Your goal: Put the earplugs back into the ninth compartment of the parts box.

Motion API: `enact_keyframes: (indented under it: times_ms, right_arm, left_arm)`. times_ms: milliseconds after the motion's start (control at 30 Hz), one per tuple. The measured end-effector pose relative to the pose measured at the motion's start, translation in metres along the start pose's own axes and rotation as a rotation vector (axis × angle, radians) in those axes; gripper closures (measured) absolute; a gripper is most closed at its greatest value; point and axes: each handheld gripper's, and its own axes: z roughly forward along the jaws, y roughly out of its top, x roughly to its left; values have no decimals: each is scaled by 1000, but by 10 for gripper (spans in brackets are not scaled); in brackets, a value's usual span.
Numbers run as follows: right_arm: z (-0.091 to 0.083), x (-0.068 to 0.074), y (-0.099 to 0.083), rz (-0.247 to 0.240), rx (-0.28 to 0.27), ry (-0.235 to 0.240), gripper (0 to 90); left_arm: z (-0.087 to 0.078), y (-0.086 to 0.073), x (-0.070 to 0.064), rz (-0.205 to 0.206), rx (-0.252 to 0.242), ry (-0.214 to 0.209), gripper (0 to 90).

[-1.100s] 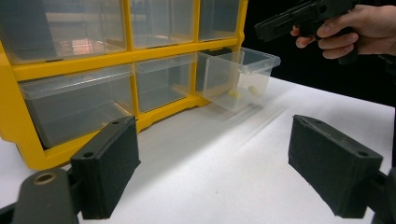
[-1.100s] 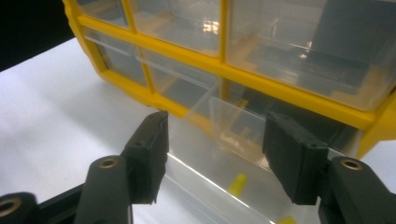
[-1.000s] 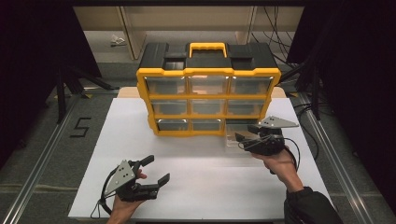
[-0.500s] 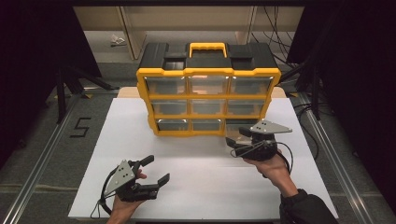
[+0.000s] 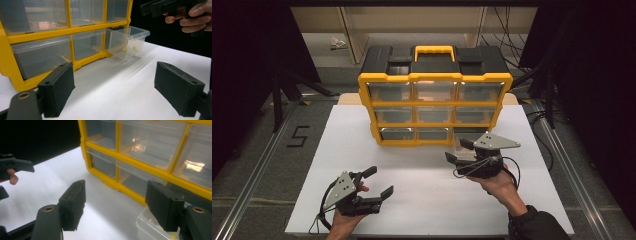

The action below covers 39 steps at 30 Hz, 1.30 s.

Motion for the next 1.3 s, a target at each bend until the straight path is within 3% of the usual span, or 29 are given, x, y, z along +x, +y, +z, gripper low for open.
enact_keyframes:
  times_ms: [167, 633, 1300]
  right_arm:
    - [1, 5, -1, 10, -6, 36, 324]
    - [-2, 19, -6, -1, -44, 65, 321]
    - [-16, 29, -37, -10, -156, 65, 282]
  left_arm:
    - [0, 0, 0, -1, -1, 0, 159]
    - [0, 0, 0, -3, 0, -7, 159]
    - [0, 0, 0, -3, -1, -10, 159]
